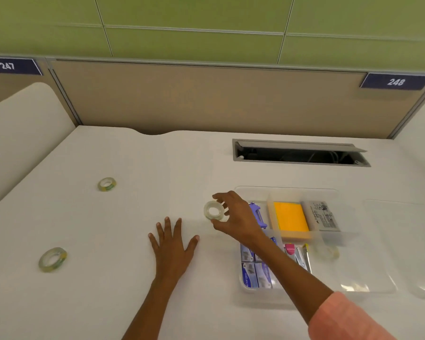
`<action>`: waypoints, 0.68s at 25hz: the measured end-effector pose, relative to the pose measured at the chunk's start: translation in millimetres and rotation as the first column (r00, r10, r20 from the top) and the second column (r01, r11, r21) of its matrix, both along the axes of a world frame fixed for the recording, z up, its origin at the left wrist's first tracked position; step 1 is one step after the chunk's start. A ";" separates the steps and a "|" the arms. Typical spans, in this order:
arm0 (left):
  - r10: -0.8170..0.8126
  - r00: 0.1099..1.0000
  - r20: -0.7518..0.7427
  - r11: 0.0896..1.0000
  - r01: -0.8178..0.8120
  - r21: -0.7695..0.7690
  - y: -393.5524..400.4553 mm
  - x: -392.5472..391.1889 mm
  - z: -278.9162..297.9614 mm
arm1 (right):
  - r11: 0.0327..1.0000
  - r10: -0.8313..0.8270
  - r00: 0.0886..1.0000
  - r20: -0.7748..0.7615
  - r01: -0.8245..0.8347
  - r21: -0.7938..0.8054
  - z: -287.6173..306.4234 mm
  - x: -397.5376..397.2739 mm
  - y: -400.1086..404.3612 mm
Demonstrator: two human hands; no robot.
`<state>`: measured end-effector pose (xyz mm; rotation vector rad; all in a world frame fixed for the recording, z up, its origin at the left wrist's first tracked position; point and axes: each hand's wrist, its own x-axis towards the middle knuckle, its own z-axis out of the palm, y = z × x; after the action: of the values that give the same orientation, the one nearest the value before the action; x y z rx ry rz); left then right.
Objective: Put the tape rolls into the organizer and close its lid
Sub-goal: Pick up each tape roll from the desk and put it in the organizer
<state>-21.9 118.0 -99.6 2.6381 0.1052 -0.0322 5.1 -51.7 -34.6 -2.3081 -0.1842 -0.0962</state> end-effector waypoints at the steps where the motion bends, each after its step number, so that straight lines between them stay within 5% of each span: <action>1: 0.007 1.000 -0.007 0.999 -0.007 -0.048 -6.1 4.0 6.7 | 1.000 -0.008 1.000 0.000 0.008 0.006 3.0 -4.8 -5.2; 7: -0.136 0.973 0.184 0.946 0.182 -0.267 -82.8 -13.7 38.1 | 0.968 -0.246 0.968 0.050 0.242 0.069 22.1 -44.3 -68.6; 10: -0.247 0.947 0.205 0.921 0.295 -0.255 -117.1 -25.9 39.8 | 0.923 -0.378 0.926 0.026 0.374 0.092 23.9 -71.4 -120.3; 17: -0.306 0.933 0.190 0.948 0.318 -0.035 -130.2 -31.7 20.4 | 0.865 -0.500 0.849 -0.173 0.479 -0.149 1.3 -116.7 -194.3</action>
<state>-53.6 -12.2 -79.2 2.5516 -0.3723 0.0979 -111.6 -246.0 -33.3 -2.3956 0.5271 -0.1051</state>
